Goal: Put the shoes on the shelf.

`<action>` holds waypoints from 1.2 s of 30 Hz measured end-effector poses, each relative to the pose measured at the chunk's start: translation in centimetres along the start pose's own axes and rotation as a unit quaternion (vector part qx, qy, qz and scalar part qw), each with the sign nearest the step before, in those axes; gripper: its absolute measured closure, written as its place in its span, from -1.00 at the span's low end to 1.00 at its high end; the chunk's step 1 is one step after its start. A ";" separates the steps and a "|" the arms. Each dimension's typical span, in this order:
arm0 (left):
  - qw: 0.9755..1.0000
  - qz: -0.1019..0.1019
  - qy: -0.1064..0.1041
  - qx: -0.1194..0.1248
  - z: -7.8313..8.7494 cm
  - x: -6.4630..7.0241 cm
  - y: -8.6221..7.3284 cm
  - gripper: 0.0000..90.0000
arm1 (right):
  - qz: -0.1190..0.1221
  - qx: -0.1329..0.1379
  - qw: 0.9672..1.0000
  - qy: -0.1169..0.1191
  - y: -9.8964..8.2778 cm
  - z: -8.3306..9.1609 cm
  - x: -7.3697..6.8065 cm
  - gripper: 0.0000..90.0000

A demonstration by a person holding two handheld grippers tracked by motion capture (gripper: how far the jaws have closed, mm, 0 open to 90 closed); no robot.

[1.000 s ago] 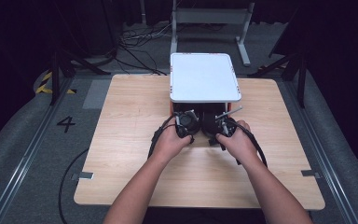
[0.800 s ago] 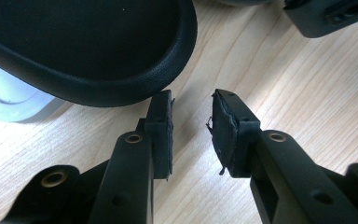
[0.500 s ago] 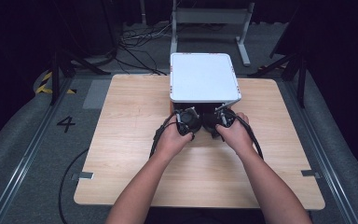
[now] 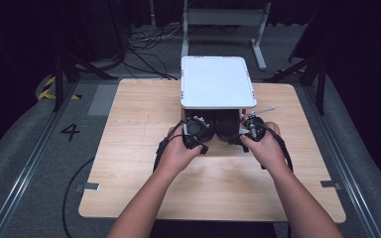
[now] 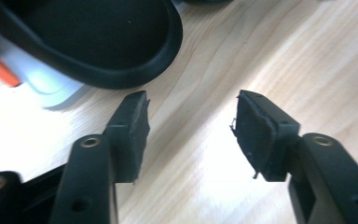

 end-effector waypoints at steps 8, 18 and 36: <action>0.999 -0.001 0.025 0.024 3.4 -0.5 -2.0 -0.39 | 0.016 0.079 0.997 0.013 0.6 4.5 0.8 0.03; 0.998 0.021 0.051 0.033 6.9 -2.8 -5.8 -0.62 | 0.043 0.092 0.995 -0.025 -0.7 8.0 4.7 -0.10; 0.995 0.008 0.100 -0.006 8.8 -9.4 -13.6 -0.61 | 0.086 0.050 0.993 -0.066 -3.2 8.8 12.7 -0.26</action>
Point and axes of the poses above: each handheld gripper's, and its own axes: z roughly backward along the jaws, y roughly out of its top, x roughly to its right, the point moved 10 cm from there along -z, roughly forward along the jaws, and after that the axes turned 11 degrees about -z, right-handed, at the moved point
